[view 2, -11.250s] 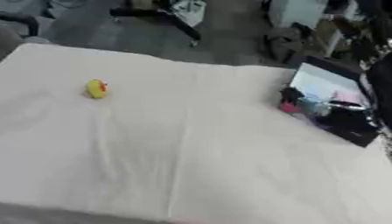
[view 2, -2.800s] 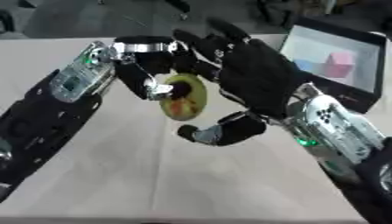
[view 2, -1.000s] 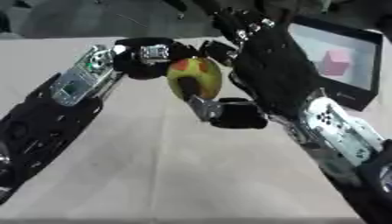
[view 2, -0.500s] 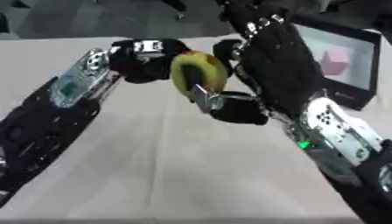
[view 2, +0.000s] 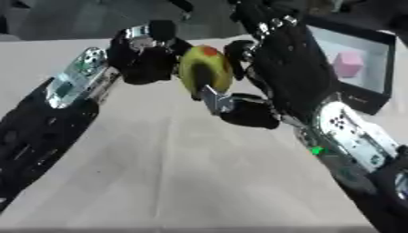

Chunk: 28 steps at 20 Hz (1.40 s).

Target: Pick up the objects with one hand, pass them to the other hand, and then place them into the box on the other side of the table.

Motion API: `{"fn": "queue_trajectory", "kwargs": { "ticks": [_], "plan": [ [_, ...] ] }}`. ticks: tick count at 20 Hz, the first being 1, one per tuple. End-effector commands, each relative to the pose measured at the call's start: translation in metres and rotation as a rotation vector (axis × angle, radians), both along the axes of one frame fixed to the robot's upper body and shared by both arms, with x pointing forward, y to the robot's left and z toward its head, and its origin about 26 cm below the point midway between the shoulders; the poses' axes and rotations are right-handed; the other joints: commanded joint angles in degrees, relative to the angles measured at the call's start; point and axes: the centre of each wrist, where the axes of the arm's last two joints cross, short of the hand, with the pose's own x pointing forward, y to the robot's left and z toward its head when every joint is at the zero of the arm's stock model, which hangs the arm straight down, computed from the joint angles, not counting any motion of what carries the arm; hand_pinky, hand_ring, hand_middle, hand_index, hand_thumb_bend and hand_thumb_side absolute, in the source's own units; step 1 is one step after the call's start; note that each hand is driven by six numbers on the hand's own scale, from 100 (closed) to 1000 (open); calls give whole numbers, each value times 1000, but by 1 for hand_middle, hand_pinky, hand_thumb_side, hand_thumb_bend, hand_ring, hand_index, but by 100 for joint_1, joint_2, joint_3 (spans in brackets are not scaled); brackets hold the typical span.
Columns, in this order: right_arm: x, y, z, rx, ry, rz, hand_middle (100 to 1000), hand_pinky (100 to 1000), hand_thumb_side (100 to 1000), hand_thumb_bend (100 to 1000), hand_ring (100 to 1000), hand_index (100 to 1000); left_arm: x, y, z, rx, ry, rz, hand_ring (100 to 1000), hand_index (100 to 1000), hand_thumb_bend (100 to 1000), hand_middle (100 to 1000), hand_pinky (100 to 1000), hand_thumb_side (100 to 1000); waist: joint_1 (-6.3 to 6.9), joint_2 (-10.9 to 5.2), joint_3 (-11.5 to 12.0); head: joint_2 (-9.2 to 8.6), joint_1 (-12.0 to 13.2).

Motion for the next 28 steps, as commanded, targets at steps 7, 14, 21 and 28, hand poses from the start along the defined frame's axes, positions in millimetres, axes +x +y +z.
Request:
{"fn": "queue_trajectory", "kwargs": {
  "ticks": [7, 14, 21, 28],
  "plan": [
    [0, -1, 9, -30, -17, 23, 1000, 562, 1000, 100, 696, 331, -5, -5, 23, -27, 2, -37, 535, 650, 370, 527, 645, 1000, -15, -70, 0, -30, -4],
    [0, 1, 14, -131, -12, 21, 1000, 695, 962, 100, 748, 740, -8, -8, 26, -27, 12, -54, 534, 644, 360, 520, 645, 1000, -31, -75, 22, -46, 24],
    [1, 1, 16, -173, -20, 13, 1000, 758, 1000, 513, 768, 820, -8, -8, 25, -19, 14, -50, 534, 642, 351, 517, 645, 1000, -27, -75, 21, -20, 64],
    [1, 0, 19, -109, -51, -8, 1000, 651, 960, 100, 678, 467, -9, -9, 24, -17, 13, -51, 533, 641, 344, 515, 645, 1000, -15, -72, 13, -2, 48]
  ]
}}
